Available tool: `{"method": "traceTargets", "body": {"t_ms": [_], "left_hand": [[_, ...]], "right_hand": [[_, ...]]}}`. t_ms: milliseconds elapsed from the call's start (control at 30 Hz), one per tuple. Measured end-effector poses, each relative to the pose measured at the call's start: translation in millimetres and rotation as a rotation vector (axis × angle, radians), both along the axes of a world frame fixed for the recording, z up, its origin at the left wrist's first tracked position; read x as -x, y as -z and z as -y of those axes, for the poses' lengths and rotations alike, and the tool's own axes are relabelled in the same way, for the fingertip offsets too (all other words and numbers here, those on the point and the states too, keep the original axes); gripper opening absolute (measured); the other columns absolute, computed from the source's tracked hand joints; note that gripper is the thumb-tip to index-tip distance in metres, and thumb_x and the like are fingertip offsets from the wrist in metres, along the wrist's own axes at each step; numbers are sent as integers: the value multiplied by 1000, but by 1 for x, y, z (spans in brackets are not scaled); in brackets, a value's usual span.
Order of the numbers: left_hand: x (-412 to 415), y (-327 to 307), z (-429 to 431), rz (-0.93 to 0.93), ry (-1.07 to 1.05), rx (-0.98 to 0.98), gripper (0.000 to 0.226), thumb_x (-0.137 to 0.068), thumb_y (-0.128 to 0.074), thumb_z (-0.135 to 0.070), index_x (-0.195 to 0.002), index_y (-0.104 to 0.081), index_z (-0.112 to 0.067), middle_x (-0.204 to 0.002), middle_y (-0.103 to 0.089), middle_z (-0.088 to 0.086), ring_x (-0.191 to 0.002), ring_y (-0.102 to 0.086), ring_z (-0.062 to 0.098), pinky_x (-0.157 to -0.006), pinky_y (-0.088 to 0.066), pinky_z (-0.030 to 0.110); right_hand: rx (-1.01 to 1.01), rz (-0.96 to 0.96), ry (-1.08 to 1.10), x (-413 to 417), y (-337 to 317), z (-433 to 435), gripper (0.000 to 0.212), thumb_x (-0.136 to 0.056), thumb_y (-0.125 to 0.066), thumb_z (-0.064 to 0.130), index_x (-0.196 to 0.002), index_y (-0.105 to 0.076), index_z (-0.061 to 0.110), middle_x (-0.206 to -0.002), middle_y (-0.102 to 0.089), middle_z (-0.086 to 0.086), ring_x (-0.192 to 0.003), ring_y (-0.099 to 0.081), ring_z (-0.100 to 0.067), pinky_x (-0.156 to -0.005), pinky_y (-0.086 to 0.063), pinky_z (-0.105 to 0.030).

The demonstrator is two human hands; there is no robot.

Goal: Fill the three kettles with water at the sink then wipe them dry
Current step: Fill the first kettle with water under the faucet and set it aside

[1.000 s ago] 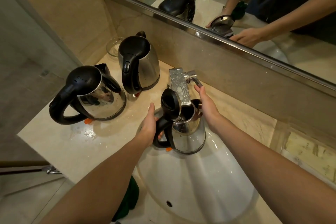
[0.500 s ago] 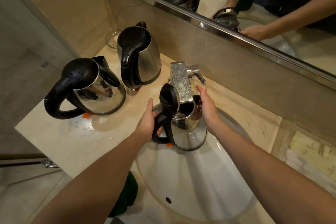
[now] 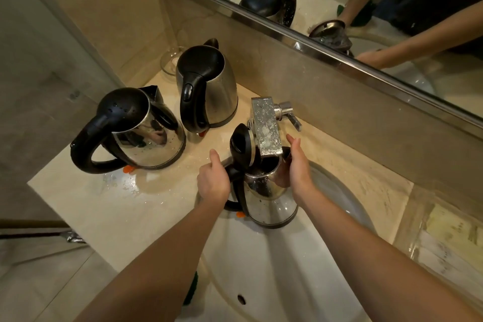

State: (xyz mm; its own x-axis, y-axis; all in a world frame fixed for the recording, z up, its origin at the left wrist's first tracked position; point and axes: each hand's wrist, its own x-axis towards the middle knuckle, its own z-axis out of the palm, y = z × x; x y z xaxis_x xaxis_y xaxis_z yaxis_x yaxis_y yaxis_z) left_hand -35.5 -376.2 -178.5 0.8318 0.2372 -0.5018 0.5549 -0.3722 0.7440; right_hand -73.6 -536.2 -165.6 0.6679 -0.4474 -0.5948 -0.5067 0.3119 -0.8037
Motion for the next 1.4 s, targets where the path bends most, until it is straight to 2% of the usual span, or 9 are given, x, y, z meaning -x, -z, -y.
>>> {"method": "traceTargets", "body": {"t_ms": [67, 200, 367, 567, 700, 900, 1167, 1300, 1400], "left_hand": [[1, -2, 3, 23, -20, -55, 60, -104, -20, -50, -72, -54, -12, -78, -59, 9, -80, -58, 24, -83, -42, 38], [-2, -3, 4, 50, -34, -92, 60, -105, -22, -48, -66, -51, -11, -70, -55, 8, -74, -56, 24, -81, -46, 39], [-13, -1, 4, 85, -18, -129, 59, -104, -23, -47, -64, -48, -13, -70, -52, 9, -76, -56, 29, -88, -50, 48], [-22, 3, 7, 96, 5, -146, 58, -103, -24, -49, -68, -52, -12, -74, -55, 10, -80, -59, 29, -86, -49, 46], [-22, 6, 7, 82, 7, -149, 55, -105, -24, -48, -70, -50, -14, -73, -52, 7, -78, -55, 24, -82, -44, 40], [-26, 14, 4, 73, 21, -121, 54, -103, -26, -51, -69, -45, -14, -73, -47, 7, -77, -51, 23, -84, -42, 42], [-29, 16, -5, 103, 161, -132, 53, -103, -25, -51, -73, -40, -11, -73, -43, 12, -71, -47, 24, -74, -39, 39], [-30, 18, -8, 122, 211, -132, 54, -103, -23, -53, -74, -42, -11, -72, -45, 13, -69, -48, 25, -67, -39, 36], [-30, 25, -9, 119, 201, -147, 59, -101, -21, -57, -73, -44, -10, -74, -48, 14, -73, -54, 31, -72, -43, 38]], "right_hand": [[-25, 19, 5, 0, 6, 4, 55, -96, -24, 67, -141, -44, 41, -145, -48, 1, -129, -47, -23, -107, -40, -51], [56, 44, -14, 2, 12, 11, 53, -100, -24, 60, -140, -48, 34, -141, -52, -4, -129, -48, -23, -109, -38, -46], [368, 29, -66, 6, 13, 35, 53, -103, -23, 51, -136, -54, 24, -134, -57, -3, -126, -50, -22, -109, -37, -45], [797, -12, -282, 12, 29, 75, 53, -102, -26, 51, -132, -58, 20, -132, -59, 0, -125, -48, -20, -106, -39, -47], [897, -15, -454, 16, 38, 88, 70, -93, -16, 63, -139, -53, 26, -151, -42, 2, -141, -32, -19, -115, -27, -46], [1085, -94, -704, 22, 43, 94, 71, -93, -8, 62, -149, -38, 31, -161, -21, 7, -149, -11, -16, -121, -8, -36], [1208, -52, -853, 24, 50, 114, 75, -91, -1, 65, -152, -31, 32, -162, -18, 7, -149, -8, -15, -118, -7, -33], [1261, -38, -988, 27, 56, 128, 69, -94, 0, 66, -154, -17, 38, -163, -7, 10, -150, 0, -12, -120, -3, -33], [1344, -40, -1058, 29, 58, 135, 65, -96, -4, 63, -155, -10, 37, -164, -2, 8, -150, 4, -12, -120, -2, -34]]}}
